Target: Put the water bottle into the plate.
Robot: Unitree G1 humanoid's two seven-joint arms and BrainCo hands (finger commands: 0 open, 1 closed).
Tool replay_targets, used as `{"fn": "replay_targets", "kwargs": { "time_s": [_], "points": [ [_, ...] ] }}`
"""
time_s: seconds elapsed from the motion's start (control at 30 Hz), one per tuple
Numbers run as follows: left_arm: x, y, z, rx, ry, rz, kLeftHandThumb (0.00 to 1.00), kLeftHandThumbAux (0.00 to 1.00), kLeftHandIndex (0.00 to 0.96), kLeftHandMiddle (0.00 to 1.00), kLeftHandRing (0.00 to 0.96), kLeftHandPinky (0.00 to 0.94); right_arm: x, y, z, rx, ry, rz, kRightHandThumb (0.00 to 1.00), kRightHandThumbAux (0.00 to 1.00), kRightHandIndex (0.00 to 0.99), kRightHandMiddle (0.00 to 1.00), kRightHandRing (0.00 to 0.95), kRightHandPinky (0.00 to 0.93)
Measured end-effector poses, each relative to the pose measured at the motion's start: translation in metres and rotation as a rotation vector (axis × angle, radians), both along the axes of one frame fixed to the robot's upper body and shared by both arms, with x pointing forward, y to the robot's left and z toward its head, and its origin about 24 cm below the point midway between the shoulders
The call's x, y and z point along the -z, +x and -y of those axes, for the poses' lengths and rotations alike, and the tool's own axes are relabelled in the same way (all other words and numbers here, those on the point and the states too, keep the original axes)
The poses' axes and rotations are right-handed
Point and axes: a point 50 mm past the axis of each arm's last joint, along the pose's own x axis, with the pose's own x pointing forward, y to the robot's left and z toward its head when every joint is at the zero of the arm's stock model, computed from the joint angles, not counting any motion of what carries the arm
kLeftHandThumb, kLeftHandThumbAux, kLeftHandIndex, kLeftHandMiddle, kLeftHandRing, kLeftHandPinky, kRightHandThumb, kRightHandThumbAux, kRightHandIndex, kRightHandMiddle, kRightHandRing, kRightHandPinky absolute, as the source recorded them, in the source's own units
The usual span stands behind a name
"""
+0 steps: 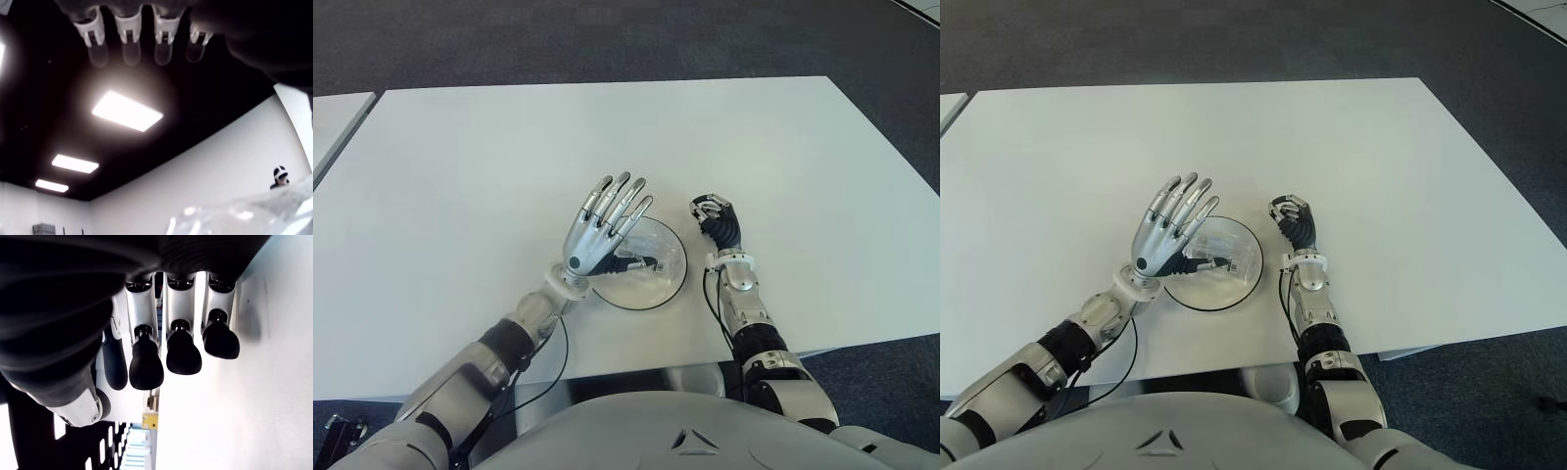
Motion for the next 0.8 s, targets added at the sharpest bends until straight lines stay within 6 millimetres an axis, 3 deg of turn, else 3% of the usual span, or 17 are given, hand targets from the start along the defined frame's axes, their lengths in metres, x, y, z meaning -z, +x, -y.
{"fn": "replay_targets", "kwargs": {
  "time_s": [0.37,0.67,0.8],
  "points": [
    [-0.019,0.012,-0.006,0.041,-0.465,-0.082,0.068,0.409,0.0,0.0,0.0,0.0,0.0,-0.001,0.0,0.002,0.015,0.0,0.703,0.727,0.439,0.797,0.777,0.779],
    [-0.02,0.015,-0.034,-0.133,-0.63,-0.36,0.185,0.524,0.0,0.0,0.0,0.004,-0.001,0.0,-0.001,-0.004,0.019,0.006,0.702,0.728,0.439,0.798,0.776,0.78],
    [-0.016,0.02,-0.054,-0.199,-0.704,-0.485,0.225,0.64,0.0,0.0,0.004,0.098,-0.001,0.0,-0.001,-0.003,0.019,0.001,0.701,0.728,0.439,0.804,0.781,0.783]
  ]
}}
